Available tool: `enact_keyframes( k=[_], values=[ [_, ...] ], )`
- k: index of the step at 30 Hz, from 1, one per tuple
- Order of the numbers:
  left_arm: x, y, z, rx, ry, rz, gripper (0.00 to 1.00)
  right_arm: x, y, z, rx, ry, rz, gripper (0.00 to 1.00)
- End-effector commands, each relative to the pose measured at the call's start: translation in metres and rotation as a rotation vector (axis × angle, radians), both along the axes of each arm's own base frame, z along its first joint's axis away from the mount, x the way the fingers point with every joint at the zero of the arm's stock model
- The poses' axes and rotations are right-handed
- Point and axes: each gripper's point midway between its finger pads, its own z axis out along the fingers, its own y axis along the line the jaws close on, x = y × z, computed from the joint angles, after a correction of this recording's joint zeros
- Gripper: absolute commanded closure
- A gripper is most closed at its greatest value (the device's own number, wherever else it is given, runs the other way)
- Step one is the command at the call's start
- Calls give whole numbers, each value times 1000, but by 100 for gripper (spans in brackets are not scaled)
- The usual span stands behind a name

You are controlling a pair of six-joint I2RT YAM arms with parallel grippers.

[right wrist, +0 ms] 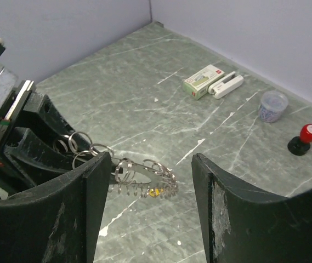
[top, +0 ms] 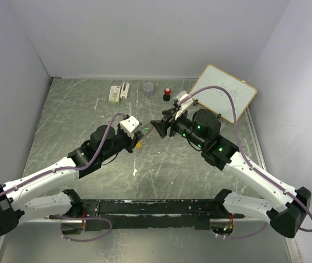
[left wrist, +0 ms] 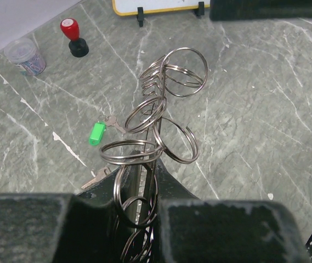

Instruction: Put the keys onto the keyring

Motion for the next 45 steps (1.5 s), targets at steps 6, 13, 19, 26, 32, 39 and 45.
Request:
enact_keyframes(
  k=[6, 13, 19, 26, 32, 39, 45],
  values=[
    [10, -3, 39, -71, -50, 29, 93, 0, 12, -8, -38, 39, 54, 40],
    [9, -2, 41, -71, -50, 29, 93, 11, -9, -7, 16, 38, -89, 39],
    [7, -3, 44, -85, -56, 21, 93, 24, -21, -17, -44, 69, -186, 38],
    [6, -2, 49, -97, -59, 18, 93, 21, -5, -27, -44, 93, -114, 38],
    [6, 0, 45, -89, -52, 27, 93, 0, 13, -8, 10, 40, 46, 39],
    [8, -1, 45, -94, -53, 36, 93, -37, 39, 1, 12, 15, 317, 41],
    [10, 1, 47, -97, -55, 50, 93, -12, 17, 5, 34, 17, 116, 42]
  ],
)
